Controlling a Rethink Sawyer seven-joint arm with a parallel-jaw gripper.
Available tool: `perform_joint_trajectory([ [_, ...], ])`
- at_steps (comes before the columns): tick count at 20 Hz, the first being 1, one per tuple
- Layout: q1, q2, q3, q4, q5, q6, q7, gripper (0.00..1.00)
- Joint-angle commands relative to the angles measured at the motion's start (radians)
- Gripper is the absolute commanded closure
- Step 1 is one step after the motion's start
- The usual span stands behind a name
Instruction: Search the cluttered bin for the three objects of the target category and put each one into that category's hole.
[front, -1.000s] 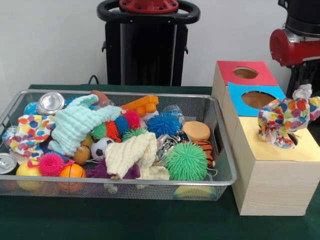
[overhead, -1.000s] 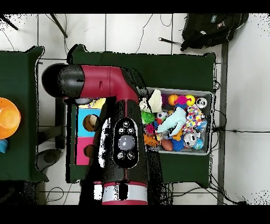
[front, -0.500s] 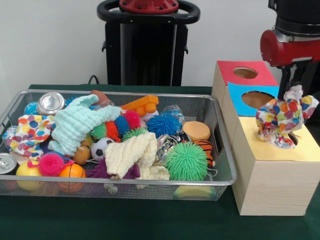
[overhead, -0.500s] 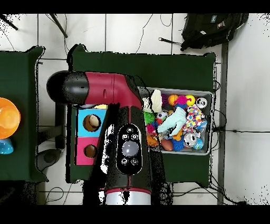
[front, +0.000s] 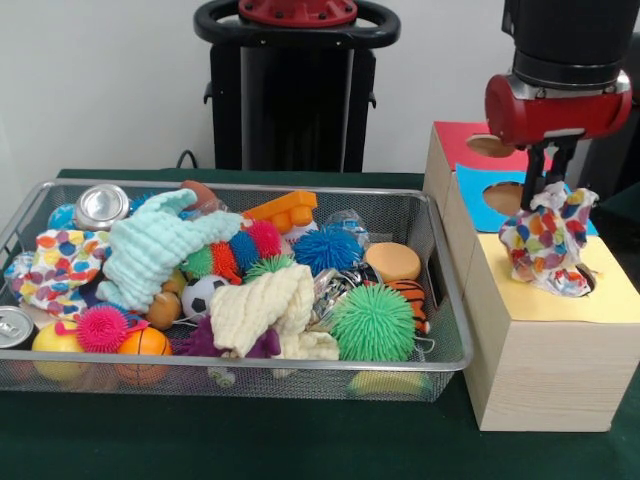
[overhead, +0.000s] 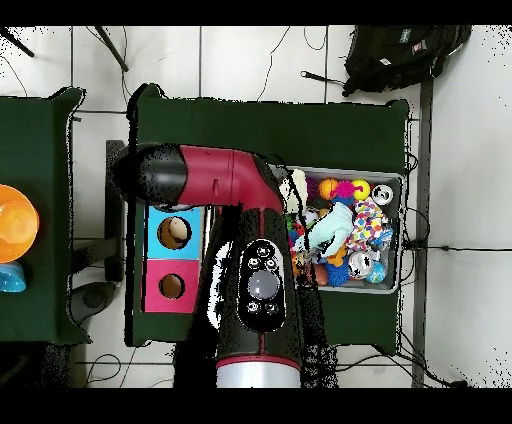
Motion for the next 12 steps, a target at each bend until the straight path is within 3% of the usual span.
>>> perform_joint_trajectory([
  [1, -0.042, 0.003, 0.087, 0.178, -0.041, -0.113, 0.050, 1.00],
  [12, 0.003, 0.000, 0.082, 0.221, -0.024, -0.207, 0.134, 1.00],
])
